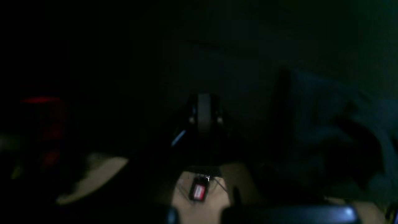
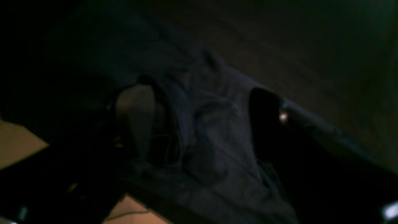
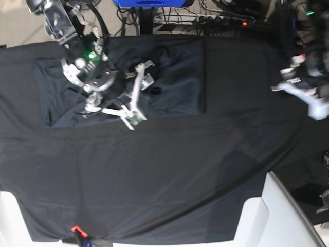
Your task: Fold the T-shirt properly
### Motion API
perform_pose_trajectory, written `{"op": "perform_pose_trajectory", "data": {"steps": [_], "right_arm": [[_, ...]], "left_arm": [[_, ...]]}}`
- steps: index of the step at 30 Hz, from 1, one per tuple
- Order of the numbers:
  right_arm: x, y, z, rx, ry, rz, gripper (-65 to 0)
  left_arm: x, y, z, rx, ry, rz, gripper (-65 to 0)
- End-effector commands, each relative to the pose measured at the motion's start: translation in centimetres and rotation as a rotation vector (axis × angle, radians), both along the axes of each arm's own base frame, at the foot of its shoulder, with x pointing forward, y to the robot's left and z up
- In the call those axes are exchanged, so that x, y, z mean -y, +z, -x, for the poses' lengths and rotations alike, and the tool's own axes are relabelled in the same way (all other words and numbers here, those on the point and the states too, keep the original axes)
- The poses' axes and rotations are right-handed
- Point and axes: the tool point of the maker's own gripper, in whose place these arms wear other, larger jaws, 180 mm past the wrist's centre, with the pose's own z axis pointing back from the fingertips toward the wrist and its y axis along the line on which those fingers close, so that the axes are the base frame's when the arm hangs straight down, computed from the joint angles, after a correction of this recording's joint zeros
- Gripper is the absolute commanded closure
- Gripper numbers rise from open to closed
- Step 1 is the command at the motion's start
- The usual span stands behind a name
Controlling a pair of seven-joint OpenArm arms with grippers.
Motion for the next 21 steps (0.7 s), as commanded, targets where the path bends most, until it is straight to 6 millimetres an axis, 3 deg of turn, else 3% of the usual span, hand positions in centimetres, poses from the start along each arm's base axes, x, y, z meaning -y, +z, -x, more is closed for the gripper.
{"op": "perform_pose_trajectory", "data": {"steps": [1,4,10,14,21], "right_arm": [[-0.6,0.9,-0.5,0.024,0.010,-0.006,-42.3],[-0.6,0.5,-0.1,-0.006,-0.022,0.009,-45.0],[-0.1,-1.3,-0.6,-0.043,-0.060,0.037,-47.6],[-0.6,-2.2,-0.6,-0.065,-0.061,0.038,-47.6],[-1.5,-3.9,-0.2,-0.094,-0.044,0.038,-47.6]], "left_arm": [[-1.9,1.1,0.3,0.020,0.019,-0.040,0.0],[-4.6,1.2,2.5,0.006,0.047,-0.075,0.0],[-9.1,-2.8,8.9,-0.142,0.229,-0.107,0.0],[-9.7,-5.0,11.9,-0.267,0.137,-0.242,0.0],[-8.6,-7.1,14.2,-0.344,0.022,-0.366,0.0]]}}
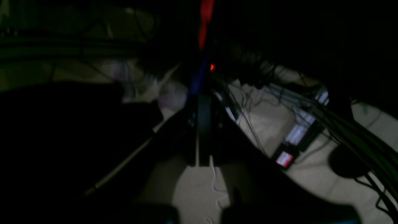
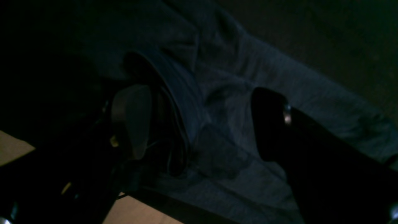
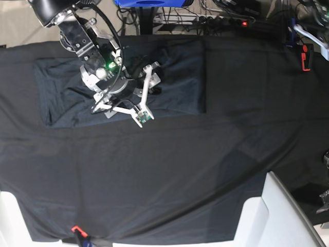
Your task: Fold the T-shirt properly
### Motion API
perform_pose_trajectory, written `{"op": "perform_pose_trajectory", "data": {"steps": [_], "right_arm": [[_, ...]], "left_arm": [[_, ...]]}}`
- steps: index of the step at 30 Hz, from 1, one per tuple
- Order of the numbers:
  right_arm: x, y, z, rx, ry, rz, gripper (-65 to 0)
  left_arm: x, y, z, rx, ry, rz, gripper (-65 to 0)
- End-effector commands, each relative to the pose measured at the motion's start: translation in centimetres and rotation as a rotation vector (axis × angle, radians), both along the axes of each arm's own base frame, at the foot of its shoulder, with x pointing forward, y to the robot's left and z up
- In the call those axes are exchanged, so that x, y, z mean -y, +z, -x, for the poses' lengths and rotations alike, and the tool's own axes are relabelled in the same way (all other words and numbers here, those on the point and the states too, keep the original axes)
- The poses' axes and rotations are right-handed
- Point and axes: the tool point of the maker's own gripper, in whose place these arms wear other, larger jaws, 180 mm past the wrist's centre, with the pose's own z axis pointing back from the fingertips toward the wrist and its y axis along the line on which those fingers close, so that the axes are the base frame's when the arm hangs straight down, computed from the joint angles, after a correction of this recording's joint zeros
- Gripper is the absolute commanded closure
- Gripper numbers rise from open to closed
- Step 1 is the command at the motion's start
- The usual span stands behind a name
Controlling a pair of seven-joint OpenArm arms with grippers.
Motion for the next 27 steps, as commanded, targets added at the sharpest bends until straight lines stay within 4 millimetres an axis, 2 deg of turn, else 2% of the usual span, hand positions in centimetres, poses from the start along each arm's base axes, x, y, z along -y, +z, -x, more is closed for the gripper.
{"op": "perform_pose_trajectory", "data": {"steps": [1,11,13,17,20,24,27], "right_arm": [[-1.3,0.8,-0.4,0.025,0.013,-0.035,-47.6],[-1.3,0.5,-0.7,0.022,0.013,-0.026,-47.3],[-1.1,0.4,-0.9,0.020,0.012,-0.021,-43.5],[-0.9,0.3,-1.4,0.021,0.010,-0.013,-27.8],[-0.9,0.4,-1.7,0.028,0.006,-0.013,-20.0],[-0.9,0.6,-2.0,0.034,0.006,-0.013,-16.2],[-0.9,0.6,-2.0,0.033,0.006,-0.013,-16.2]], "left_arm": [[-1.0,1.1,-0.5,0.018,-0.018,-0.045,0.0],[-0.9,1.0,-0.5,0.018,-0.016,-0.042,0.0],[-0.9,1.0,-0.4,0.018,-0.015,-0.041,0.0],[-0.8,0.9,-0.4,0.016,-0.015,-0.039,0.0],[-0.8,0.9,-0.4,0.016,-0.017,-0.038,0.0],[-0.8,0.0,0.3,-0.006,-0.001,-0.020,0.0],[-0.9,-0.9,0.7,-0.017,0.023,-0.001,0.0]]}}
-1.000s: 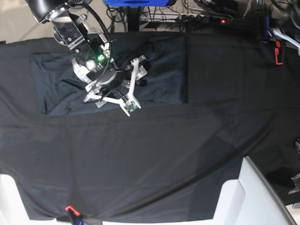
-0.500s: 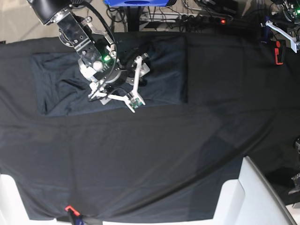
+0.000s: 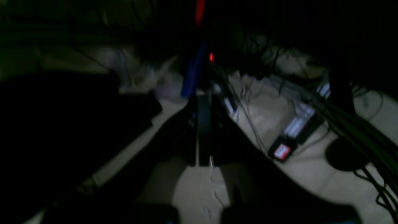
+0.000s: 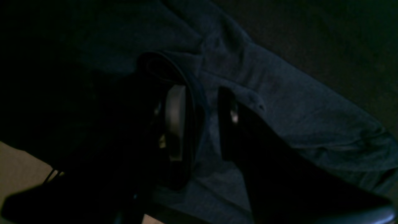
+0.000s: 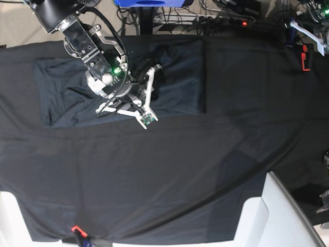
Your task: Fold the T-shirt properly
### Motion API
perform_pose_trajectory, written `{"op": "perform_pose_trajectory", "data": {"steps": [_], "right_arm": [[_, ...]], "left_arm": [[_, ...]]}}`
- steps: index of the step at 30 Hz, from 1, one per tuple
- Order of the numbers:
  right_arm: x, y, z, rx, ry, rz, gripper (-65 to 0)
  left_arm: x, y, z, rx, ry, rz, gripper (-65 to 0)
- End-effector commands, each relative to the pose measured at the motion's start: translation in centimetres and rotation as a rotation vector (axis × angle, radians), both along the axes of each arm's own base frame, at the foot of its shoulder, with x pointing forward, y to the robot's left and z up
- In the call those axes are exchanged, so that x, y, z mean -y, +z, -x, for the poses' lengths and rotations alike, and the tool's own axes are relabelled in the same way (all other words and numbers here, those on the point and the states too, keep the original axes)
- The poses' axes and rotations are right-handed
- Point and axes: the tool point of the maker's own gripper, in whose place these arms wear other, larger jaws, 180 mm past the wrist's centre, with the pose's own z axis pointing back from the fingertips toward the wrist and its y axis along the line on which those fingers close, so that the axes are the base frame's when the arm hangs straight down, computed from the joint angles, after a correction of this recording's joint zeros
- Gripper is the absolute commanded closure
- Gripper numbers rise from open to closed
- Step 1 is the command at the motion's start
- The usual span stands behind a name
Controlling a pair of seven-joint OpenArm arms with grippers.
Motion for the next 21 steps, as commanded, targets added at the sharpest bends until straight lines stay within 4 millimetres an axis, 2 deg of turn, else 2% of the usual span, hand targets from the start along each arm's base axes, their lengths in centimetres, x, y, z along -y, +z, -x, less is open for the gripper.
{"op": "perform_pose_trajectory", "data": {"steps": [1,7,14,18,20,21], "right_arm": [[-0.4,0.9,-0.9,0.036,-0.005,-0.018,-16.7],[-1.2,1.0,-0.7,0.024,-0.010,-0.036,-17.0],[-1.8,-1.7,0.5,-0.058,-0.017,-0.017,-16.5],[-2.3,-1.6,0.2,-0.049,-0.017,-0.032,-15.6],[-2.3,-1.5,0.2,-0.048,-0.017,-0.033,-10.7],[-2.3,-1.5,0.2,-0.048,-0.017,-0.033,-5.9]], "left_arm": [[-1.0,0.7,-0.5,0.018,-0.006,-0.026,0.0],[-1.0,0.3,-0.3,0.013,0.004,-0.017,0.0],[-1.0,0.4,-0.3,0.014,0.002,-0.019,0.0],[-1.1,0.4,-0.3,0.012,0.003,-0.019,0.0],[-1.1,0.4,-0.3,0.012,0.002,-0.020,0.0],[-1.1,0.4,-0.3,0.012,0.002,-0.020,0.0]]}}
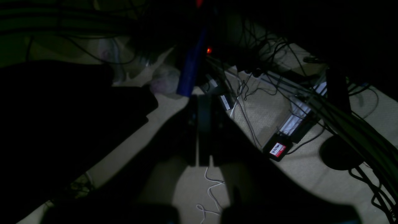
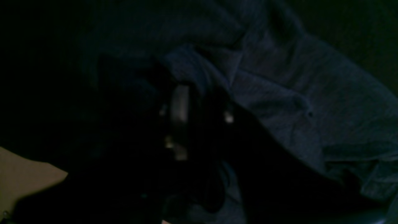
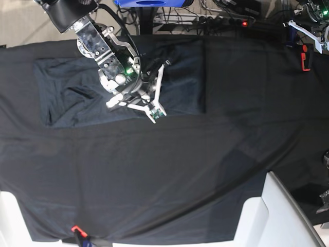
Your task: Fold the T-shirt properly
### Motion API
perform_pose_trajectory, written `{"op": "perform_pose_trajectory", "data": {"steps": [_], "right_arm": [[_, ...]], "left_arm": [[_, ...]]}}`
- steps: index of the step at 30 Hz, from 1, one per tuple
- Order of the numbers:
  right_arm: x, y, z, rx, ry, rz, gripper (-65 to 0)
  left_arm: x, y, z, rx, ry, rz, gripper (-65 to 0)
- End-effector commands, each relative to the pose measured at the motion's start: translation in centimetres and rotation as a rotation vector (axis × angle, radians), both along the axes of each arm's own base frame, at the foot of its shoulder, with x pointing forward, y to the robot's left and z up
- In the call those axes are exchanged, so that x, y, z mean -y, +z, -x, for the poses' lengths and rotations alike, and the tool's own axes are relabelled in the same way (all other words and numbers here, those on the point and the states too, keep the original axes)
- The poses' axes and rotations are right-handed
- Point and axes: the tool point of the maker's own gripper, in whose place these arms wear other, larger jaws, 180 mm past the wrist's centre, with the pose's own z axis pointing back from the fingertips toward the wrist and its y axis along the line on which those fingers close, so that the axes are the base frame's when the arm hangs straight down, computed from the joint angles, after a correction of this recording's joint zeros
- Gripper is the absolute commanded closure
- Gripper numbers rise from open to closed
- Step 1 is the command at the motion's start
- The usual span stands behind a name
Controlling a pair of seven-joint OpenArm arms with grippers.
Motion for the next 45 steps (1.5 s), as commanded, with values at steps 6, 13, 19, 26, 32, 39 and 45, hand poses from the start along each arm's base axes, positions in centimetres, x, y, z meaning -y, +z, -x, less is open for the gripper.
{"op": "perform_pose_trajectory", "data": {"steps": [6,13,19,26,32,39,45], "right_arm": [[-0.3,1.7,-1.5,0.062,-0.011,-0.023,-0.5],[1.9,3.4,-3.8,0.108,-0.106,-0.040,-0.5],[5.5,3.4,-5.5,0.129,-0.166,0.004,-0.5],[8.5,3.5,-6.4,0.136,-0.248,0.020,-0.5],[8.5,3.4,-6.2,0.130,-0.253,0.019,-0.5],[8.9,2.8,-5.1,0.058,-0.269,0.051,-10.4],[8.8,3.0,-5.0,0.062,-0.271,0.044,-32.1]], "left_arm": [[-0.8,0.8,-0.7,0.020,-0.011,-0.027,0.0],[-0.9,0.8,-0.8,0.020,-0.009,-0.030,0.0],[-0.9,0.8,-0.9,0.022,-0.009,-0.030,0.0],[-0.7,0.7,-1.1,0.024,-0.013,-0.025,0.0],[-0.7,0.7,-1.1,0.024,-0.014,-0.024,0.0],[-0.7,0.7,-1.1,0.024,-0.014,-0.024,0.0],[-0.7,0.7,-2.0,0.041,-0.016,-0.025,0.0]]}}
